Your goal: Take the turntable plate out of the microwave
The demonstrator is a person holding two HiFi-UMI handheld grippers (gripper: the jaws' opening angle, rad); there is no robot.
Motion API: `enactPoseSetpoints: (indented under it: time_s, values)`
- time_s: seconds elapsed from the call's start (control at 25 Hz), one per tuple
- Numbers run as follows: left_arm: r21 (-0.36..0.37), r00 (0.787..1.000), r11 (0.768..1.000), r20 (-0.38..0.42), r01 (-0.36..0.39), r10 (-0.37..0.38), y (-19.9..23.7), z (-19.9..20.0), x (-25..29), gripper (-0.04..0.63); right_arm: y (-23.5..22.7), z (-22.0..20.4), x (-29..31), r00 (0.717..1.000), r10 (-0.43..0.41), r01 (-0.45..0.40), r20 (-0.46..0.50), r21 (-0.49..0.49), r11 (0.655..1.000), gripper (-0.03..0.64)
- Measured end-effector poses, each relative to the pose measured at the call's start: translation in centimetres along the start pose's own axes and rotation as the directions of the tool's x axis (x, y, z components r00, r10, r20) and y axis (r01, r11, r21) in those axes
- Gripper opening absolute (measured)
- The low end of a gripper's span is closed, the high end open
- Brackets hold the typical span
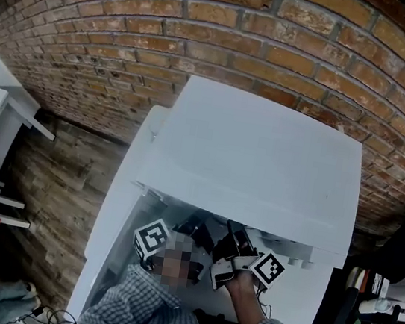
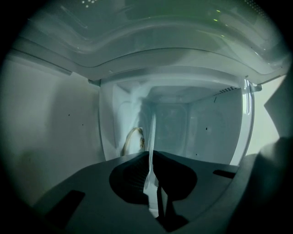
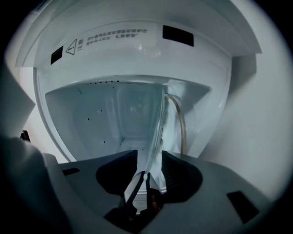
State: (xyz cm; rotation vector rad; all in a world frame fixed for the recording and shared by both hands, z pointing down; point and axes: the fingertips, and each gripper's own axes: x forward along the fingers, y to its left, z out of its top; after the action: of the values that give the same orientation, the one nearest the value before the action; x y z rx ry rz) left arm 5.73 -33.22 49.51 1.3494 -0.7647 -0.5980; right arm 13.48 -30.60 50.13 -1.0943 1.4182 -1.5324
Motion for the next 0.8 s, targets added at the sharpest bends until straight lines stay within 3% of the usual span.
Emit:
enactPoseSetpoints:
  time_s: [0.12, 0.2, 0.36, 0.6, 0.8]
  values:
    - [-0.005, 0.999, 1.000, -0.008, -0.031, 0.031, 0.3, 0.0, -0.3, 0.031, -0.1, 0.7, 0.8, 0.999, 0.005, -0.006, 0.036, 0.004, 1.000, 0.150]
    - [-0.018, 1.000, 1.000, -0.006, 0.005, -0.005, -0.4, -0.1, 0.0, 0.031, 0.1, 1.4, 1.4, 0.997, 0.013, -0.013, 0.072, -0.003, 1.000, 0.146]
    - [-0.033, 1.000, 0.999, -0.010, 0.024, -0.024, -0.8, -0.5, 0.1, 0.031, 0.0, 2.5, 1.4, 0.989, -0.001, 0.003, 0.150, -0.014, 1.000, 0.066]
    - [-0.008, 1.000, 1.000, -0.008, -0.013, 0.013, 0.1, -0.2, 0.4, 0.032, -0.3, 2.6, 1.4, 0.988, 0.021, -0.028, 0.155, 0.048, 0.998, 0.049]
    - [-0.003, 0.999, 0.999, 0.014, 0.049, -0.049, -0.8, 0.6, 1.9, 0.032, 0.1, 2.8, 1.5, 0.987, 0.050, -0.065, 0.151, 0.094, 0.993, 0.049]
